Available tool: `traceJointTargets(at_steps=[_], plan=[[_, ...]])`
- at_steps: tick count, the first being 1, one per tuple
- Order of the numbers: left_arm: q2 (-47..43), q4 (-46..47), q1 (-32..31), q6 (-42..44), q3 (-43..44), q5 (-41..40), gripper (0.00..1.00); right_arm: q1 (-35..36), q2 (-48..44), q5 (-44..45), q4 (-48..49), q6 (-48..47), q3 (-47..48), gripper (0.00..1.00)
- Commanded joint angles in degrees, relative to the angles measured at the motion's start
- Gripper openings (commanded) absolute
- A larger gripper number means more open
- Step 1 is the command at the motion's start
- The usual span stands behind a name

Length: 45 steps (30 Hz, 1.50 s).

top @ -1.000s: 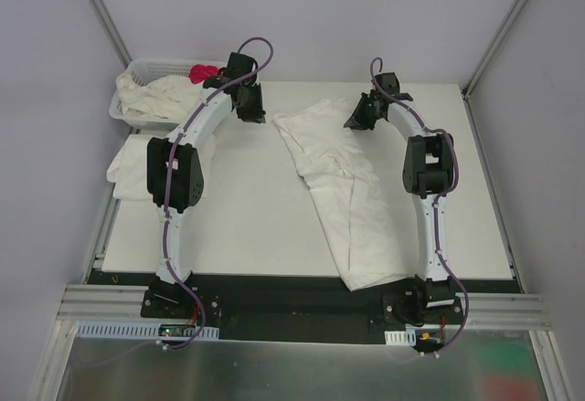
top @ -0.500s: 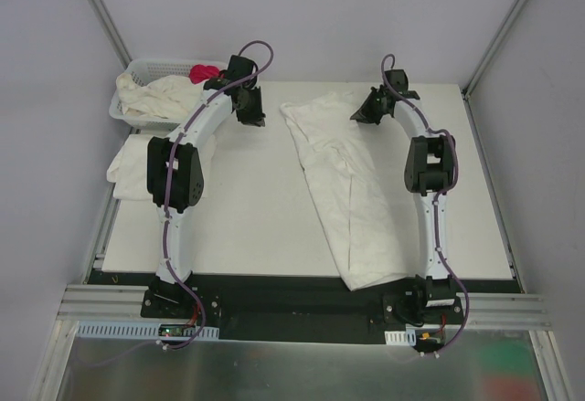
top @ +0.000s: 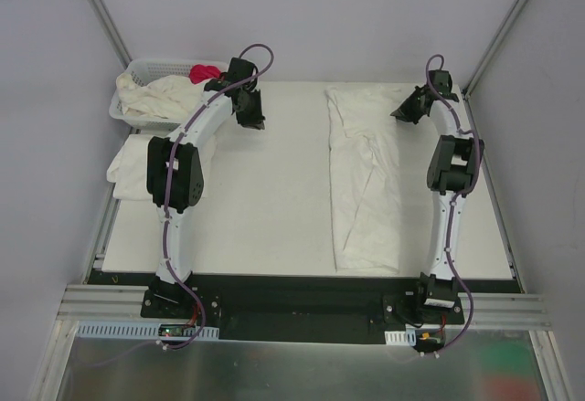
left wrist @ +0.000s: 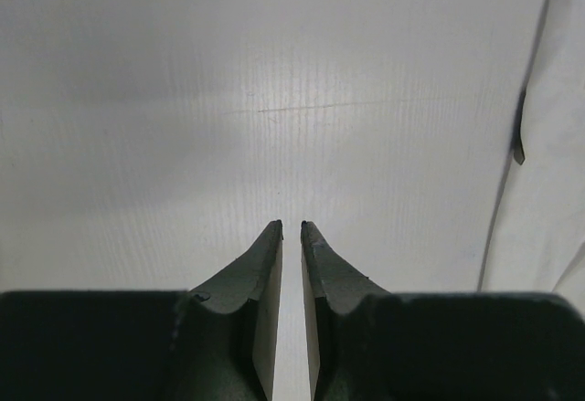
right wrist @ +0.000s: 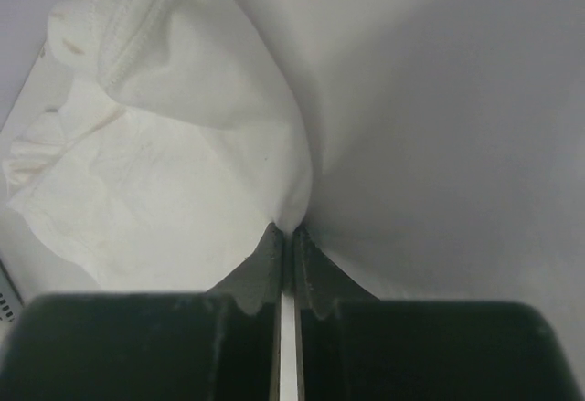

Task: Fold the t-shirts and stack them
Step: Rotate the tshirt 90 degrees

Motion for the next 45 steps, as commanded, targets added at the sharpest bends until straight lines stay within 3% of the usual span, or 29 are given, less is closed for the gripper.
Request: traceJointTargets(at_steps=[1, 6, 15, 19, 20, 24, 34, 45], plan=[[-4.1, 0.1, -0.1, 0.9, -0.5, 0.5, 0.13, -0.9, -1.9, 5.1, -4.3, -2.6, -1.4, 0.05], [-6.0, 0.8, -0.6, 1.1, -2.3, 1.2, 0.13, -2.0, -2.9, 3.3, -5.0, -3.7, -1.7, 0.22], [-11.7, 8.2, -3.4, 0.5, -11.4, 10.3, 0.14, -5.7, -19.9, 3.3, -5.0, -8.0, -12.5, 0.29], [-9.7, 12.9, -5.2, -0.3, -13.3, 18.7, 0.15, -5.2, -26.5, 0.8, -1.5, -8.0, -20.0, 0.3], [-7.3, 14.7, -5.2, -0.9, -13.0, 25.0, 0.16, -4.9, -27.2, 0.7, -0.5, -8.0, -22.2, 0.31], [-2.4, 19.5, -6.8, -5.9, -12.7, 33.4, 0.16, -5.0, -26.6, -1.2, -1.8, -7.0, -20.8, 0.31], [0.9, 24.6, -12.8, -9.1, -14.8, 34.9, 0.16, -3.5, -38.7, -6.1, 10.0, -4.2, -41.8, 0.31], [1.2, 28.7, -15.3, -10.9, -19.5, 34.1, 0.16, -3.4, -44.3, -6.6, 13.2, -3.8, -50.7, 0.31]])
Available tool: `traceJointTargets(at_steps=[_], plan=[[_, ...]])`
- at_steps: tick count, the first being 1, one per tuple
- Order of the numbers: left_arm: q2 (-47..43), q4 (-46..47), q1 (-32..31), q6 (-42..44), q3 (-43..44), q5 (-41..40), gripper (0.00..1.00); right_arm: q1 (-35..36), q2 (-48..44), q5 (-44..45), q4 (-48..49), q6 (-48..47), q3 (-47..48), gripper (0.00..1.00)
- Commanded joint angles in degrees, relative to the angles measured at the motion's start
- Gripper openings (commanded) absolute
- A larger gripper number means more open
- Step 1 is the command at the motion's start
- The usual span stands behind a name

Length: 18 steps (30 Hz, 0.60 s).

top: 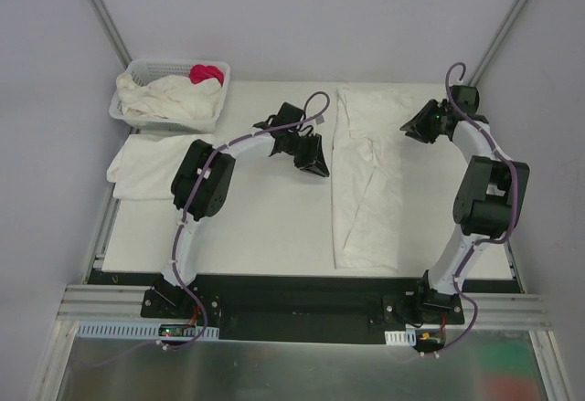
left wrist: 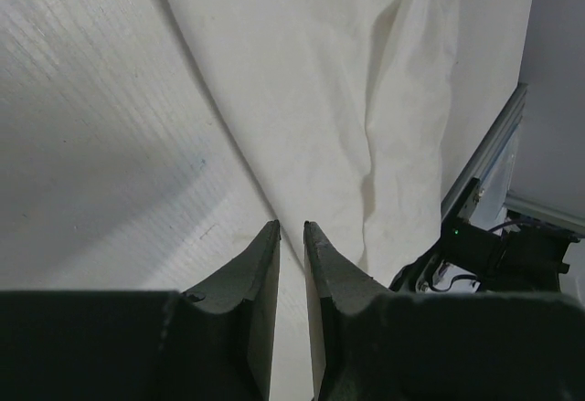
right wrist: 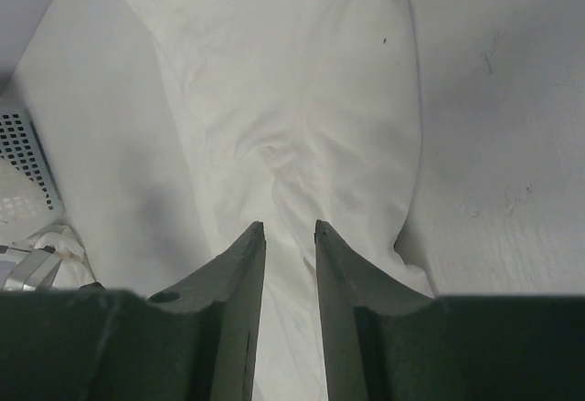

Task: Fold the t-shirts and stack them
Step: Rotate the tshirt 90 degrees, then grab the bottom of the folded rectangular tshirt with both arms

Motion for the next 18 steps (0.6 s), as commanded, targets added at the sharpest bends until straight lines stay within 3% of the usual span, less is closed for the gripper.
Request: traceJointTargets(at_steps=[1, 11, 18], plan=[[-0.8, 3.7, -0.8, -1.0, -0.8, 0.8, 0.16, 0.0, -3.6, -1.7, 3.5, 1.4, -2.0, 0.31], [2.5, 5.5, -1.1, -1.2, -0.6, 1.4, 0.16, 0.3, -7.2, -2.7, 6.4, 2.1, -8.5, 0.31], [-9.4, 6.3, -1.6, 1.1, -13.5, -5.3, 0.15, 4.1, -21.5, 3.9, 5.4, 0.1, -22.7, 0.33]])
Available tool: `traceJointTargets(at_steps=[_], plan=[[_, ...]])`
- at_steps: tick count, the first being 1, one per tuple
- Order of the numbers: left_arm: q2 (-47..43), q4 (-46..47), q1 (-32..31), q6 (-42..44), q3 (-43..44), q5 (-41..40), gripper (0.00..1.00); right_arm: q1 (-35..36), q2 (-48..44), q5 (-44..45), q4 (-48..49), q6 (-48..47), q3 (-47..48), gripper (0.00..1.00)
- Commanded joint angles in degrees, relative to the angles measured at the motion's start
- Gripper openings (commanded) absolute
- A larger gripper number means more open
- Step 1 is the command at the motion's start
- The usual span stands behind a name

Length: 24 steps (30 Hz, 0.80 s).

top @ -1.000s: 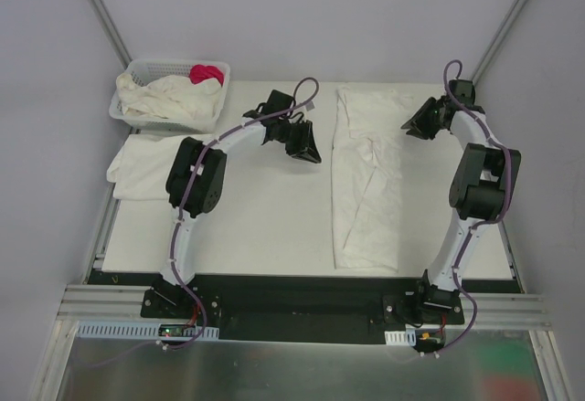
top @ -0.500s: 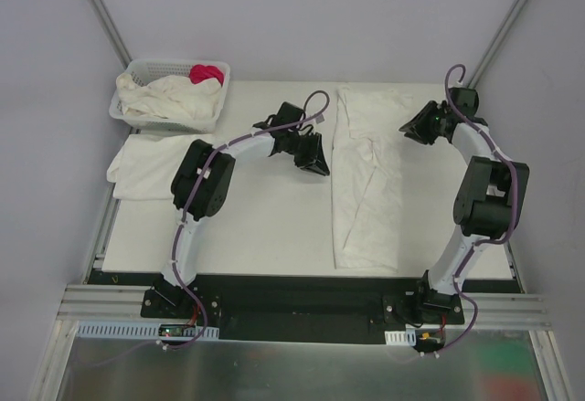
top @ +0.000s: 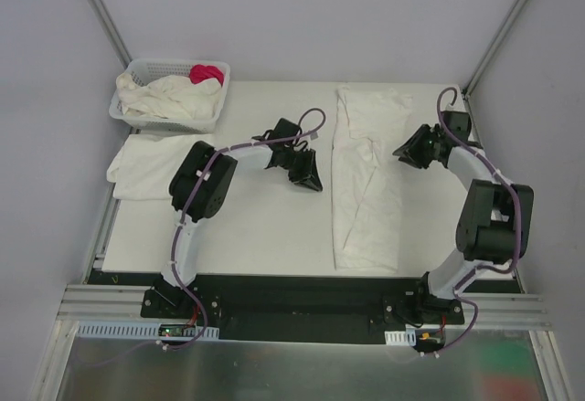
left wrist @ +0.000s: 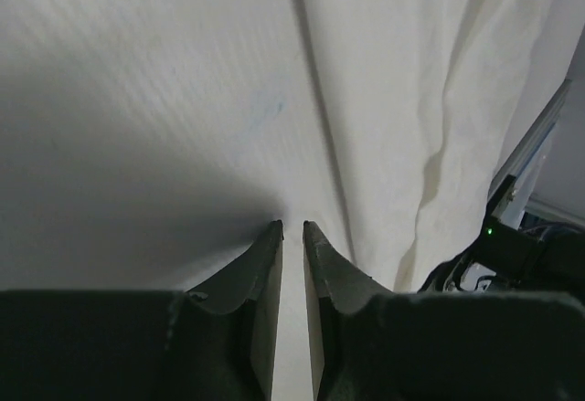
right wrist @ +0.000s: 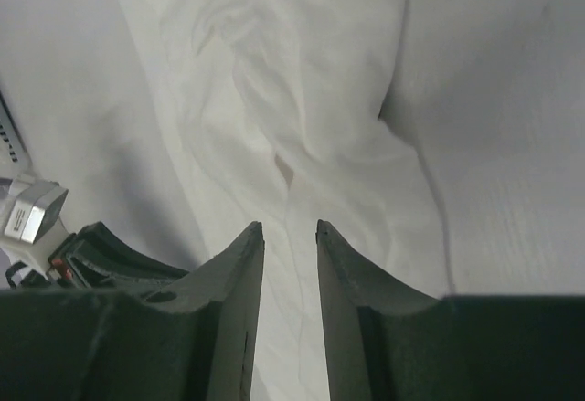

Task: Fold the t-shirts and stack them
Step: Grab the bottom of the folded rectangular tshirt with both arms

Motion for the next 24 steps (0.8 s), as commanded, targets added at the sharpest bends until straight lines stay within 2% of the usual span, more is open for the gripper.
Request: traceJointTargets(at_steps=[1, 6, 10, 13, 18, 24], plan=[[-13.8, 0.7, -1.2, 2.0, -9.4, -4.3, 0.15, 2.8, -13.4, 4.3, 0.1, -1.2, -7.4, 0.33], [-25.1, 1.2, -3.6, 4.2, -18.0, -7.5, 0.17, 3.9, -29.5, 8.7, -0.8, -2.8, -20.6, 0.38], [-32.9, 4.9, -6.4, 5.9, -23.7, -7.7, 0.19, 4.0, -38.0, 13.6, -3.1, -4.3, -28.2, 0.42], [-34.4, 7.6, -8.9, 6.0, -24.8, -6.2, 0.19, 4.1, -43.4, 16.1, -10.5, -5.4, -31.4, 0.42], [-35.1, 10.8, -12.8, 5.2, -27.5, -4.6, 0.2, 4.1, -52.3, 17.5, -16.7, -4.8, -34.3, 0.43], [-38.4, 21.7, -14.2, 0.4, -38.2, -5.5, 0.24, 4.3, -60.2, 16.0, -23.9, -5.2, -35.2, 0.43]])
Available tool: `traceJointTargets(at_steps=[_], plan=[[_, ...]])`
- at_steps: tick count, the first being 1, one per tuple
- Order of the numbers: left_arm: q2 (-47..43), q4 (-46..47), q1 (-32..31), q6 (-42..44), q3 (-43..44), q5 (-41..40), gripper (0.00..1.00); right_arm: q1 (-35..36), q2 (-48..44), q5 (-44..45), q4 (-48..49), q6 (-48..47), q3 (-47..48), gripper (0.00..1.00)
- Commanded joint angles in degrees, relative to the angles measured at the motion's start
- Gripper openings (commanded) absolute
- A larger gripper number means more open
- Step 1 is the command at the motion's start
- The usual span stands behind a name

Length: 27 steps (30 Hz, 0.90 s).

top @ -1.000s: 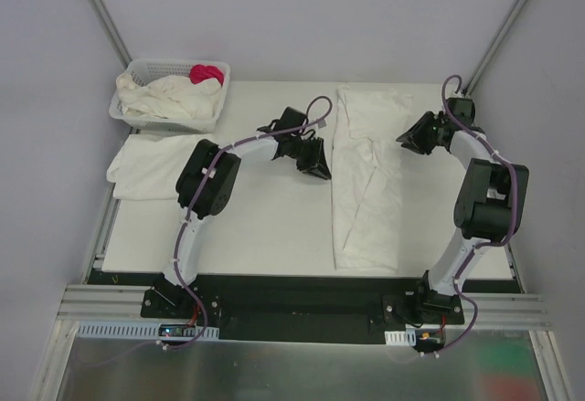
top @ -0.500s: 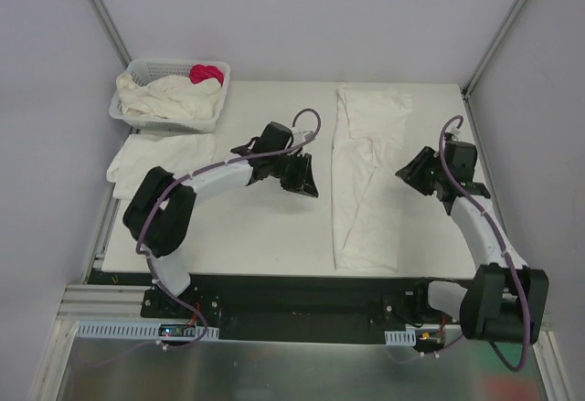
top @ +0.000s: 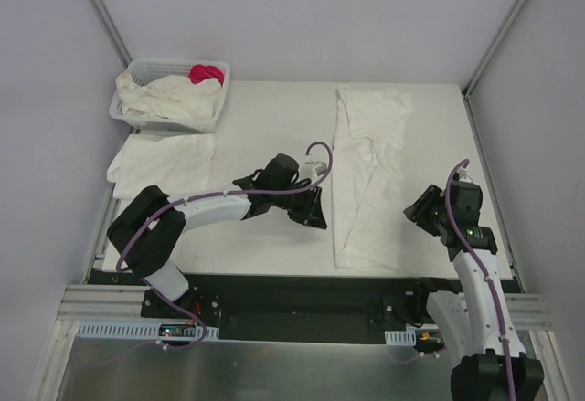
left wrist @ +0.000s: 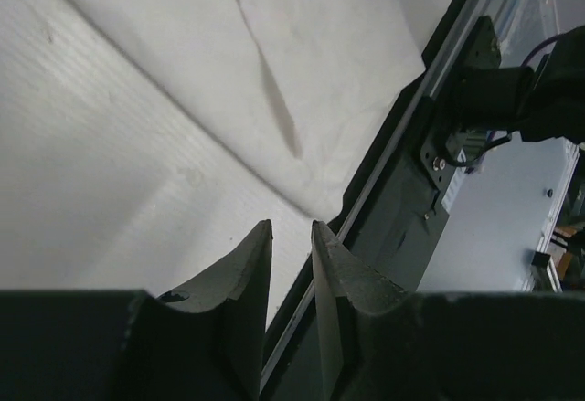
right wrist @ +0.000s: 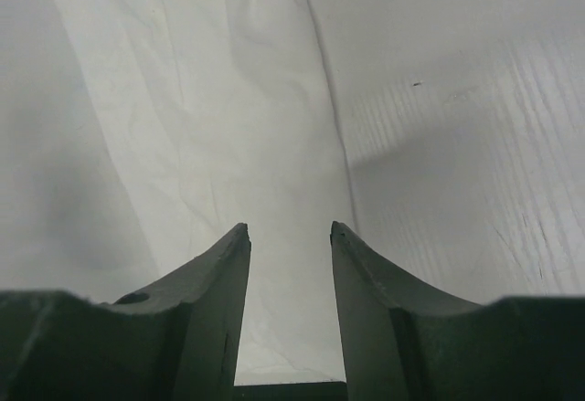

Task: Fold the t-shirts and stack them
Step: Grab the bottom of the folded rectangular tshirt with both arms

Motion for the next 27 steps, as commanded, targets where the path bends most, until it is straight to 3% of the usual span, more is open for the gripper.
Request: traceJointTargets(at_steps=[1, 6, 14, 27], plan=[[-4.4, 10.2, -0.8, -3.7, -7.1, 0.2, 0.24, 0.5, -4.1, 0.5, -6.9, -1.6, -0.2, 0.44], [-4.6, 12.6, -1.4, -4.1, -9.3, -1.4, 0.3, 1.0, -1.2, -1.5, -8.8, -2.2, 0.6, 0.45], [-2.4, 13.7, -3.2, -3.0, -9.0, -0.8, 0.55, 5.8, 3.7, -0.5, -7.6, -0.2, -2.1, 0.45], [0.3, 13.4, -3.9, -4.0, -7.5, 1.9, 0.57, 12.8, -0.6, 1.2, -15.5, 7.8, -4.8, 0.43]])
